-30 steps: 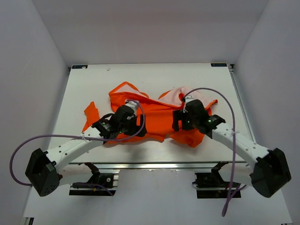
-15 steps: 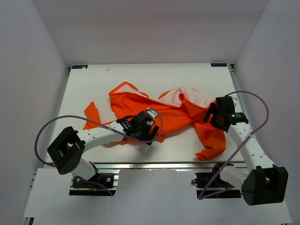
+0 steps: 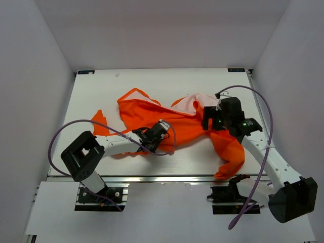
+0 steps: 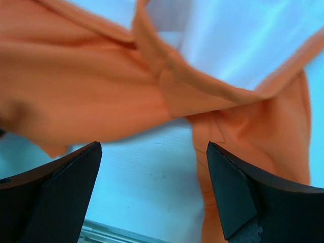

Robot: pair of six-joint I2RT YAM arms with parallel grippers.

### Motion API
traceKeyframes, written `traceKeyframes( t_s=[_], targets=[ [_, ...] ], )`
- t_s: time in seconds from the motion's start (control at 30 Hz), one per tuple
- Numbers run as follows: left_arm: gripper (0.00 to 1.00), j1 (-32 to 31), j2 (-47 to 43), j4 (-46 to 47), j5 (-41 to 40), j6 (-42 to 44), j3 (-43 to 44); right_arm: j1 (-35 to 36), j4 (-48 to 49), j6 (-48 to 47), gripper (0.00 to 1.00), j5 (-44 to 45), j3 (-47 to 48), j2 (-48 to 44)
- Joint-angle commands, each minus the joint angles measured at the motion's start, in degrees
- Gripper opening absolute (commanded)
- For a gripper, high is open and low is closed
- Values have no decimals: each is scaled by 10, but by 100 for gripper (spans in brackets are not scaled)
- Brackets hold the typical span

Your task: Zip up the jacket

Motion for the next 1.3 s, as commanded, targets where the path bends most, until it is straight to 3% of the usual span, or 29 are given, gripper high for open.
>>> traceKeyframes(
  t_s=[0.0, 0.1, 0.23, 0.37, 0.47, 0.6, 0.77, 0.93, 1.03, 1.07, 1.1, 1.2, 1.27],
  targets=[
    [0, -1, 2, 9, -49, -7, 10, 41, 39, -52, 89, -11, -27, 3],
    [0, -1, -28, -8, -85, -25, 28, 110, 57, -92, 89, 28, -41, 16],
    [0, -1, -144, -50, -99, -69, 56, 167, 89, -110, 89, 106, -57, 31],
    [0, -1, -351, -19, -106, -110, 31, 181, 147, -144, 89, 93, -97, 11],
    [0, -1, -446, 15, -92, -107, 25, 207, 211, -173, 89, 78, -131, -8],
    [0, -1, -471, 4, -91, -102, 56, 255, 272, -213, 89, 104, -159, -13],
    [0, -1, -431, -50, -117, -105, 107, 283, 323, -225, 89, 121, -159, 27],
    [0, -1, -412, -58, -122, -101, 131, 295, 447, -206, 88, 207, -184, 70],
    [0, -1, -420, -52, -128, -96, 133, 294, 522, -214, 61, 250, -198, 100],
    [0, -1, -428, -49, -127, -91, 138, 294, 526, -213, 18, 259, -193, 105],
    [0, -1, -433, -45, -122, -86, 142, 294, 520, -206, 0, 275, -174, 109],
    [0, -1, -458, -15, -97, -65, 154, 294, 483, -200, 0, 286, -145, 78],
    [0, -1, -476, 12, -63, -42, 166, 293, 464, -197, 0, 280, -128, 9]
  ],
)
